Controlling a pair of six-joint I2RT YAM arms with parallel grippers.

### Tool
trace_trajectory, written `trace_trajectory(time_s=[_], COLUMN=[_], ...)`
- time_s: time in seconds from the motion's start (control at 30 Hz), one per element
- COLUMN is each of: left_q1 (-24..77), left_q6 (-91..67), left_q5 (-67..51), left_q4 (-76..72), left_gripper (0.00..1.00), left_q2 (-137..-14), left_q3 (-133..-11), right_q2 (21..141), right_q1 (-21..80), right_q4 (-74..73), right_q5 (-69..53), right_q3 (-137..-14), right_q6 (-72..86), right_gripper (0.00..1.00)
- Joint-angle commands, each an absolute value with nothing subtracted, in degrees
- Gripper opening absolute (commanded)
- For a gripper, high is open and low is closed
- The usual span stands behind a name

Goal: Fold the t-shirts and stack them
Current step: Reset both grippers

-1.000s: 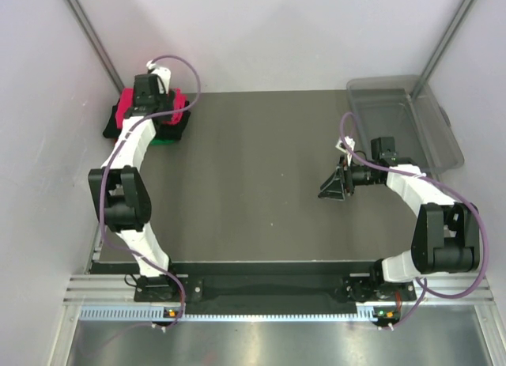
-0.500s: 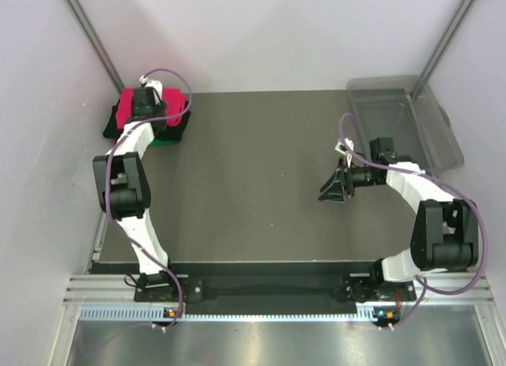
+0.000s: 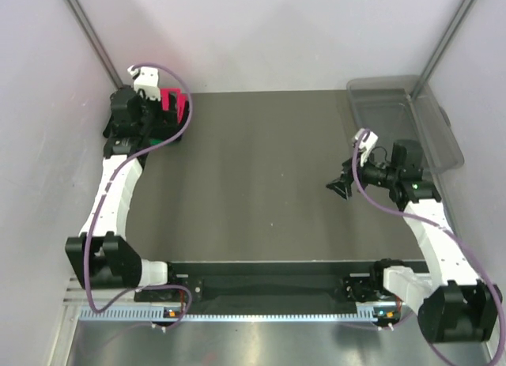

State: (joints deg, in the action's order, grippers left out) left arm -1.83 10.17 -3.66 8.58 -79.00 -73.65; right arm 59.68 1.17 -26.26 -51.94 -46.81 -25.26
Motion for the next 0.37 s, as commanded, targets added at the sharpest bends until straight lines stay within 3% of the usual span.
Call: trace_trajectory(time_s=[0.0,0.1,0.33], left_q1=[-2.5,-2.0,-1.8], left_q6=[4.7,3.0,4.1], left_q5=[-11.4,-16.5,-21.5], left_q4=[15.4,15.6,16.1], left_gripper=[0.99,0.99,0.99], left_q2=[-75.0,-70.5,-65.5], left_q3=[-71.4,-67.4,-62.9], right_q2=[57.1,58.3,53.3], right_q1=[0.5,0.5,0.5], right_q4=[-11.1,-12.6,-10.6], right_q5=[-33.6,-22.4,-21.3], right_q3=[-43.7,-44.6,-41.7], right_q6=[-7.9,-0.7,-5.0], right_gripper=[1.0,1.0,1.0])
